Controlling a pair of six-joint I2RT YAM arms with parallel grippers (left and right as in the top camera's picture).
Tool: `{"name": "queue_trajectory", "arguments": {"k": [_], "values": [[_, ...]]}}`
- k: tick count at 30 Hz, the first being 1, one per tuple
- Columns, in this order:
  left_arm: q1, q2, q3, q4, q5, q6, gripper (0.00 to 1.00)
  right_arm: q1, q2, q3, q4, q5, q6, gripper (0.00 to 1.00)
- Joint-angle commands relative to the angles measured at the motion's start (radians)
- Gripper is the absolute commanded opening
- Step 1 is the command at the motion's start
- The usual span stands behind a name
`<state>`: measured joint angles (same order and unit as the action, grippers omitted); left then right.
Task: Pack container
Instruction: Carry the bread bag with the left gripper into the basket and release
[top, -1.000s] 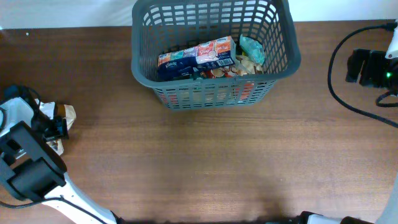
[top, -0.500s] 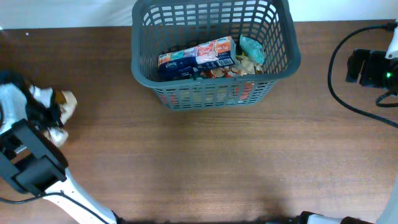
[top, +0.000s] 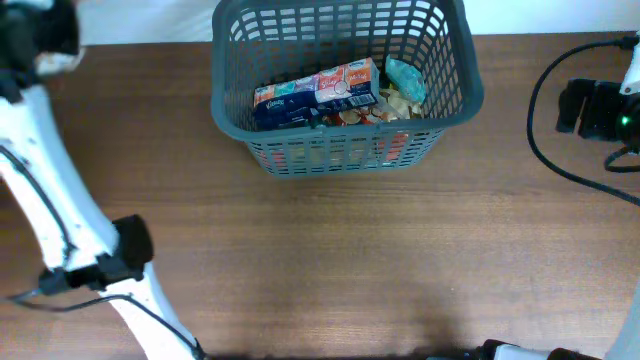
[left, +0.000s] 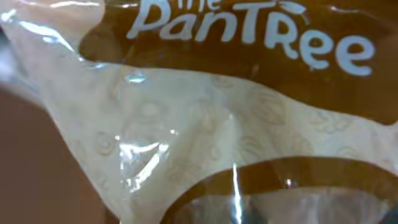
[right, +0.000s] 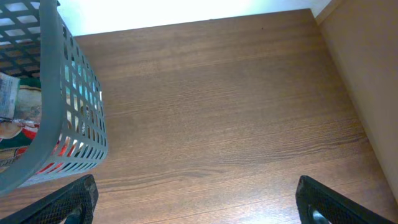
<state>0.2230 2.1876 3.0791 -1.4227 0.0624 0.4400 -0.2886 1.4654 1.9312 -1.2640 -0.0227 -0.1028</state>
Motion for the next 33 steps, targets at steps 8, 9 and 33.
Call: {"name": "queue_trajectory", "arguments": {"k": [8, 9, 33], "values": [[-0.487, -0.029, -0.077, 0.01, 0.05, 0.62, 0.02, -0.006, 0.002, 0.002, 0.003, 0.005, 0.011, 0.99], [-0.508, -0.024, -0.11, 0.018, 0.048, 0.645, 0.02, -0.006, 0.002, 0.002, 0.003, 0.006, 0.011, 0.99], [-0.578, 0.139, -0.368, 0.203, 0.042, 0.364, 0.92, -0.006, 0.002, 0.002, 0.003, 0.005, 0.011, 0.99]]}}
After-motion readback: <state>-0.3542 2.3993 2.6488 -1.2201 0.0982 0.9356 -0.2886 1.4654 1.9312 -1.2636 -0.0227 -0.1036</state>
